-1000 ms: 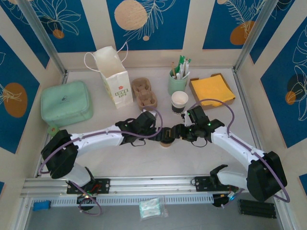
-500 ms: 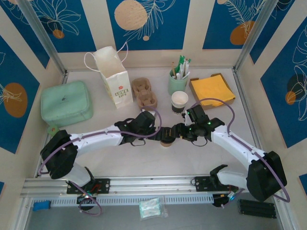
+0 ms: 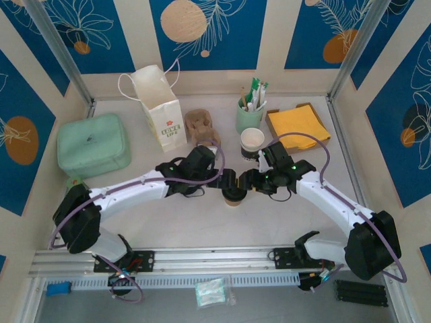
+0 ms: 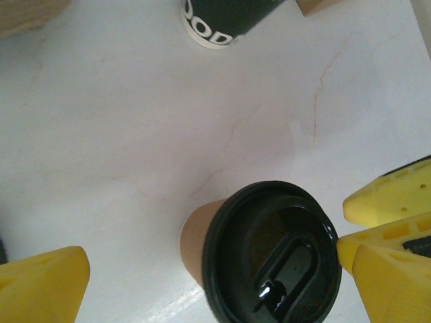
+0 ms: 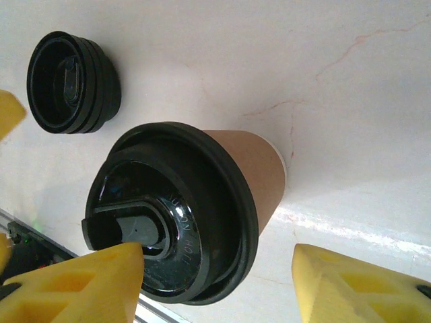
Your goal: Pack the takeout coffee
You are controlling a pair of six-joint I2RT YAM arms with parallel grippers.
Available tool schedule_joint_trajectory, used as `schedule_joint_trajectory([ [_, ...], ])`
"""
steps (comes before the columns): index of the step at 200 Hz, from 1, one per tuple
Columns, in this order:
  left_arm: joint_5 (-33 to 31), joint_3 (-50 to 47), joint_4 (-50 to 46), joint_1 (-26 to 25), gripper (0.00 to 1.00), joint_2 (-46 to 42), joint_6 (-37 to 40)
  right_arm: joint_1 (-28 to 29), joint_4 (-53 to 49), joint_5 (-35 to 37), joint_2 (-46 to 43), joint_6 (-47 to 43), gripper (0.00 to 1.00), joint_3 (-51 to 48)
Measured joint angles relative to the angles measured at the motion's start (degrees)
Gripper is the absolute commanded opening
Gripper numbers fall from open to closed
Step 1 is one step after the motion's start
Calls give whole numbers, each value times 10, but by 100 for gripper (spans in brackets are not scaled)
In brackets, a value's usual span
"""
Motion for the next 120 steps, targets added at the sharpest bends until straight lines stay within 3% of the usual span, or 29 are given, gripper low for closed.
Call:
schedule_joint_trajectory([
  [41, 5, -63, 0, 33, 100, -49, -15, -2, -14, 0, 0, -13, 60, 0],
  [120, 41, -108, 19, 36, 100, -38, -25, 3, -22, 1, 2, -24, 60, 0],
])
